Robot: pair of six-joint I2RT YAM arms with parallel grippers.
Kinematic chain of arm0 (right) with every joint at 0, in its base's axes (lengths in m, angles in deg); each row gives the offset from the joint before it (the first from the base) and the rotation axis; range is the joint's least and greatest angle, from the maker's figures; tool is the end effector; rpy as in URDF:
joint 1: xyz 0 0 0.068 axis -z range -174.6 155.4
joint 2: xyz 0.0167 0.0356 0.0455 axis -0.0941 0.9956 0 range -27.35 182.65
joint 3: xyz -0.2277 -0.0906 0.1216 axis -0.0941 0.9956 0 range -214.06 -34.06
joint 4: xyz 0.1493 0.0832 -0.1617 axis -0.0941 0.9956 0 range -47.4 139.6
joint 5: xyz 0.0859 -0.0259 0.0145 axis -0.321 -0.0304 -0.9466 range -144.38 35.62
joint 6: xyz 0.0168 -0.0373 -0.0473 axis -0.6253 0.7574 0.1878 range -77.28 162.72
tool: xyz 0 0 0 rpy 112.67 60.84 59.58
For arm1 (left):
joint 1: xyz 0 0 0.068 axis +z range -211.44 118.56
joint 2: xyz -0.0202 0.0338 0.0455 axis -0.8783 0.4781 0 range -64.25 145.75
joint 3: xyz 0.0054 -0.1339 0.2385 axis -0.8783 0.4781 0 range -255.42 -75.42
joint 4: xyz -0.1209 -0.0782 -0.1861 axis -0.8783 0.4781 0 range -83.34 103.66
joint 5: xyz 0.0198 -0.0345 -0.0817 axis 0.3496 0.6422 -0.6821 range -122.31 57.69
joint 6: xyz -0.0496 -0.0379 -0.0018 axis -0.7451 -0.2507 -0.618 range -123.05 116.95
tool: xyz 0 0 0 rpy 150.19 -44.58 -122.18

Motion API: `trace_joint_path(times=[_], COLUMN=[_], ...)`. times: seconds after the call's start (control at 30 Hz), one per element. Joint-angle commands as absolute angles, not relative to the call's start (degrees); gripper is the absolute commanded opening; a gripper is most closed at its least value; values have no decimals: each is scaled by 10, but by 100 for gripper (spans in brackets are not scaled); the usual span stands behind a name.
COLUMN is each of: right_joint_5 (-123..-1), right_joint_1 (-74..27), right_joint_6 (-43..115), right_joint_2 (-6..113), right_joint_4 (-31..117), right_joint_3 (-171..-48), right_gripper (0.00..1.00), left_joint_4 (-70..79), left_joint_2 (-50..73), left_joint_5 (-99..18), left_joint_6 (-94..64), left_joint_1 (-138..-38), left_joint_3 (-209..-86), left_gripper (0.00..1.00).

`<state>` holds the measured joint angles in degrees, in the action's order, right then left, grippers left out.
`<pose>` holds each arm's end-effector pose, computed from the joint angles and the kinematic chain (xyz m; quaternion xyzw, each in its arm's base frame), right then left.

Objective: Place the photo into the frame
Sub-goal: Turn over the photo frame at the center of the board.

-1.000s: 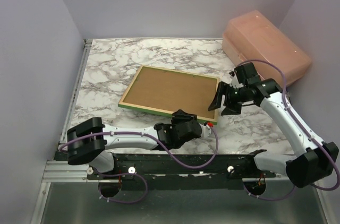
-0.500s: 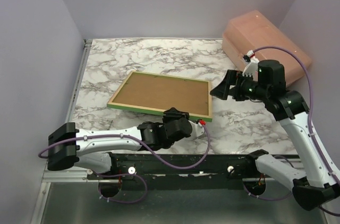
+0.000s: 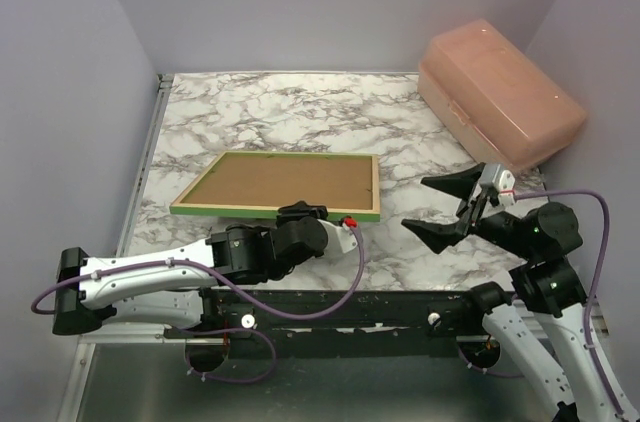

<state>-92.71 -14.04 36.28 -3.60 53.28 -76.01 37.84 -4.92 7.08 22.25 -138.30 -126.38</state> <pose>0.0611 0.0529 0.3594 -0.3158 0.5908 0.3699 0.6438 0.0735 -0.1817 0.2986 0.5724 0.6468 0.1000 0.4939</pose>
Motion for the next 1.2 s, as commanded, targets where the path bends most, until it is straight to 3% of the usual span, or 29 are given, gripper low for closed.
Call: trace_joint_path(times=[0.0, 0.17, 0.4, 0.67, 1.0, 1.17], right_joint_5=[-1063, -1142, -1199, -1232, -1114, -1063], right_joint_1=[-142, -141, -141, -145, -260, -291], right_joint_6=[532, 686, 702, 698, 701, 701], right_joint_2=[-38, 2, 51, 115, 184, 232], right_joint_4=[500, 580, 498, 418, 337, 313], right_joint_3=[-733, -755, -724, -690, -654, -664], right_gripper=[100, 100, 99, 85, 84, 74], left_joint_4=[399, 418, 429, 435, 444, 450], left_joint_2=[-81, -85, -80, -72, -61, -60], left_joint_5=[45, 33, 23, 22, 21, 16], left_joint_6=[168, 155, 144, 138, 128, 121], left_joint_1=[-1387, -1387, -1387, -1388, -1388, -1389], left_joint_3=[-1312, -1328, -1341, -1347, -1357, -1361], left_gripper=[25, 22, 22, 21, 21, 21])
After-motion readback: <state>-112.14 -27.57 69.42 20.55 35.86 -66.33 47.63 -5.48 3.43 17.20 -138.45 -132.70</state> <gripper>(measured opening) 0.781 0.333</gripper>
